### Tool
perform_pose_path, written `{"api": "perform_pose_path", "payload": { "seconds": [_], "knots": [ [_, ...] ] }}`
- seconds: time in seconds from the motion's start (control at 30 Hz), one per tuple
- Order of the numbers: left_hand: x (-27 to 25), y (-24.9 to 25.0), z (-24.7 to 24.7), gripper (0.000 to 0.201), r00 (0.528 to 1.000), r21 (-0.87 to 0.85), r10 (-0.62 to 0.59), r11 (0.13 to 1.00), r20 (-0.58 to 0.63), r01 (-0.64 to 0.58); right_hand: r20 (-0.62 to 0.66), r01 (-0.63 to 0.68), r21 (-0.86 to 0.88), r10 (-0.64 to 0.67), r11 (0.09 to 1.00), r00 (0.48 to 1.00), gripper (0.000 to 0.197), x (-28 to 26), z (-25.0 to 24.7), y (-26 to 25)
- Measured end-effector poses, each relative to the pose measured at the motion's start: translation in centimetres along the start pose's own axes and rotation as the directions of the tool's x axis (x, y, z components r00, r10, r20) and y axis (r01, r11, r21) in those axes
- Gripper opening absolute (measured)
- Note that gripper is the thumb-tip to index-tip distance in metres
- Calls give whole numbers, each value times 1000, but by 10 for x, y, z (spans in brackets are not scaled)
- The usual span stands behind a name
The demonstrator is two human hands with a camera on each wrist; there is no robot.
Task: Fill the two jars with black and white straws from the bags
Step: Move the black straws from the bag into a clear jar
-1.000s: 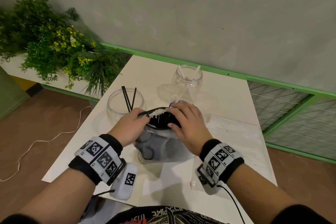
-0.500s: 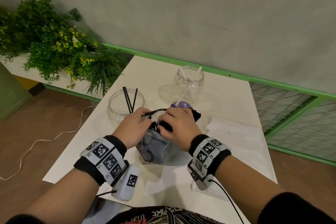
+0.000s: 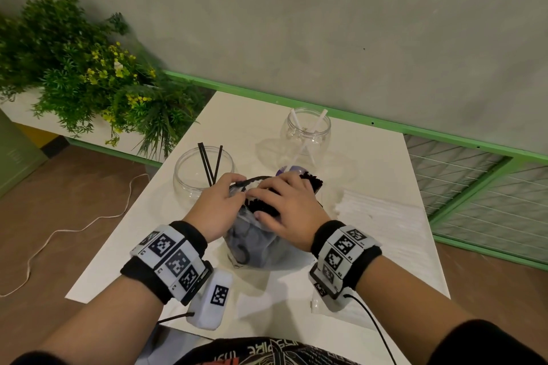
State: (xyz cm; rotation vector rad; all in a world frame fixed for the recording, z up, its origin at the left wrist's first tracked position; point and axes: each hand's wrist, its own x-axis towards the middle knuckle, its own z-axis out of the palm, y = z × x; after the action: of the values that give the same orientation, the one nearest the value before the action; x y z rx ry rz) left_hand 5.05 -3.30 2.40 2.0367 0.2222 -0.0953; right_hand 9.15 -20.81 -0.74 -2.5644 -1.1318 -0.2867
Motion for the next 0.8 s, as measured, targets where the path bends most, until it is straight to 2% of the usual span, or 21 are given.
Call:
{"api": "perform_pose_path", "payload": {
  "seconds": [0.17, 0.33, 0.4, 0.5, 0.57, 0.7, 0.8],
  "knots": [
    [0, 0, 0, 30, 1000, 9, 0, 1000, 6, 0, -35, 35, 10, -34, 999, 999, 34, 4, 6, 5],
    [1, -6, -3, 28, 1000, 1, -22, 1000, -12, 22, -202, -99, 88, 116, 991, 973, 23, 3, 3, 25],
    [2, -10, -6, 30, 999, 4, -26, 1000, -22, 26, -177, -161, 54, 168, 985, 970, 28, -2, 1, 31],
    [-1, -9, -8, 42, 998, 2, 58, 998, -9, -58, -65, -173, 48, 176, 984, 982, 37, -4, 0, 33],
    [-2, -8, -8, 43, 995, 57, 101, 993, 3, -101, -42, -179, 44, 181, 983, 983, 37, -2, 1, 32],
    [-1, -5, -10, 34, 998, 140, 37, 989, 49, -44, -17, -208, 18, 209, 978, 978, 44, 4, 1, 28],
    [-1, -8, -11, 34, 995, 178, 11, 984, 97, -29, -1, -167, -52, 167, 985, 986, 45, 5, 2, 24]
  ]
}}
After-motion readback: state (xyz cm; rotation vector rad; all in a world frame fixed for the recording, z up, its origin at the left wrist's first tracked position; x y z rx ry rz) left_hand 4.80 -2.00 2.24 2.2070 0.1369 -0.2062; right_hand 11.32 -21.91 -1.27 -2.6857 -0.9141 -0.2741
